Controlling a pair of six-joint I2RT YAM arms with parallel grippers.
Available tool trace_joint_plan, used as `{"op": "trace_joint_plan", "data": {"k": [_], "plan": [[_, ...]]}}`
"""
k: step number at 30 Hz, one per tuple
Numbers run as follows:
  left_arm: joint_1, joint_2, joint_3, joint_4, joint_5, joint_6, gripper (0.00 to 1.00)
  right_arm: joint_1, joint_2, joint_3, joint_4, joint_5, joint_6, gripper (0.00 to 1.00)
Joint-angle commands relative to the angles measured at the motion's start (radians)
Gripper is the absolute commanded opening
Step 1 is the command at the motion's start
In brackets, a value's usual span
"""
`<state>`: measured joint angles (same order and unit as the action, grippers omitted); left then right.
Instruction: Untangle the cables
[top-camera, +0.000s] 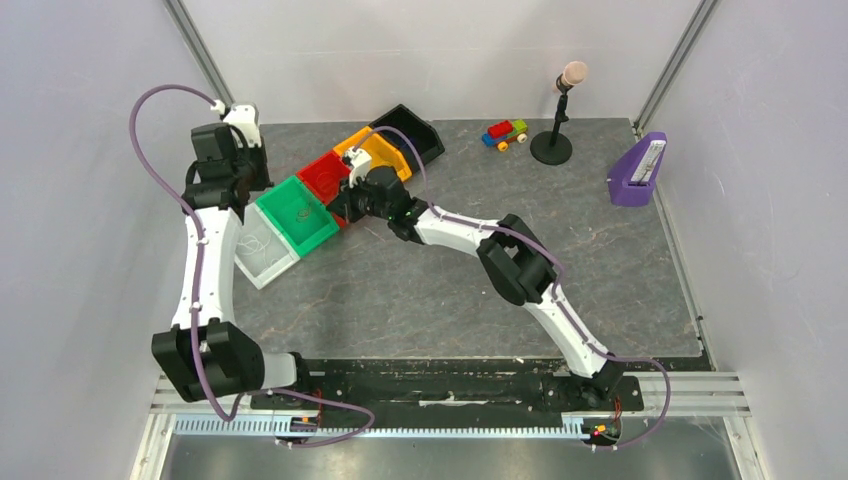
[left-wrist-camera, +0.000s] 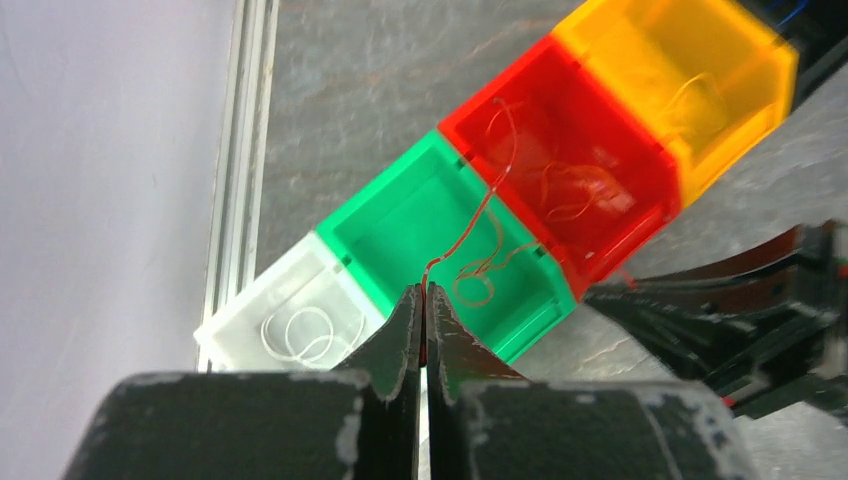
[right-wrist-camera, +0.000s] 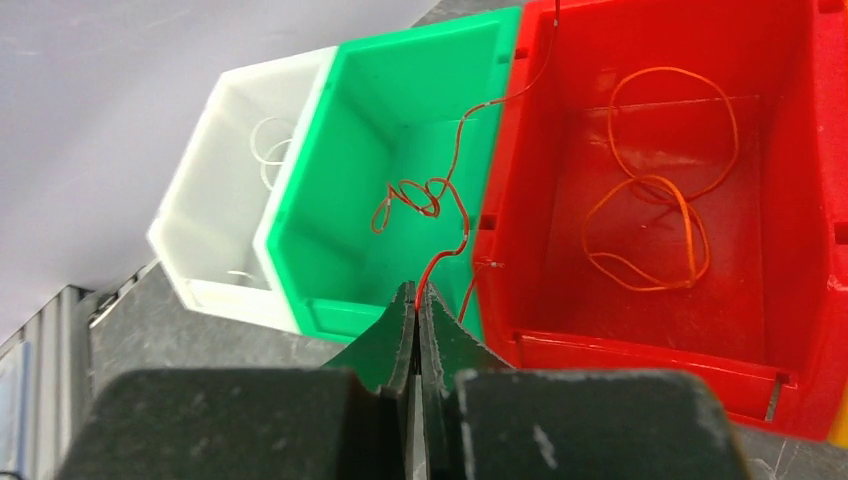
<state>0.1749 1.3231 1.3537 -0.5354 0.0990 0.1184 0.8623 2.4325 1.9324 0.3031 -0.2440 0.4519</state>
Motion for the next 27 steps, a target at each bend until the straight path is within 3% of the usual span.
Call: {"op": "trace_joint_plan", "data": {"k": [1,9,18,23,27], "plan": [[0.02,0.027,-0.057,0.011,-0.064,0.069,0.02,0.015,0.053,0.059,0.108,0.063,-0.002,0.01],[0.037,-0.003,-0.085,-0.043,-0.127,0.076,0.02,0.078,0.13,0.131,0.148,0.039,-0.053,0.0],[0.037,-0.065,-0.124,-0.151,-0.161,0.101,0.02,0.116,0.172,0.126,0.219,0.192,-0.07,0.02],[0.037,-0.02,-0.117,-0.168,-0.178,0.098,0.02,0.116,0.164,0.111,0.225,0.198,-0.073,0.37],[0.036,0.047,-0.068,-0.151,-0.178,0.081,0.02,0.107,0.05,-0.033,0.258,0.148,-0.09,0.62]]}}
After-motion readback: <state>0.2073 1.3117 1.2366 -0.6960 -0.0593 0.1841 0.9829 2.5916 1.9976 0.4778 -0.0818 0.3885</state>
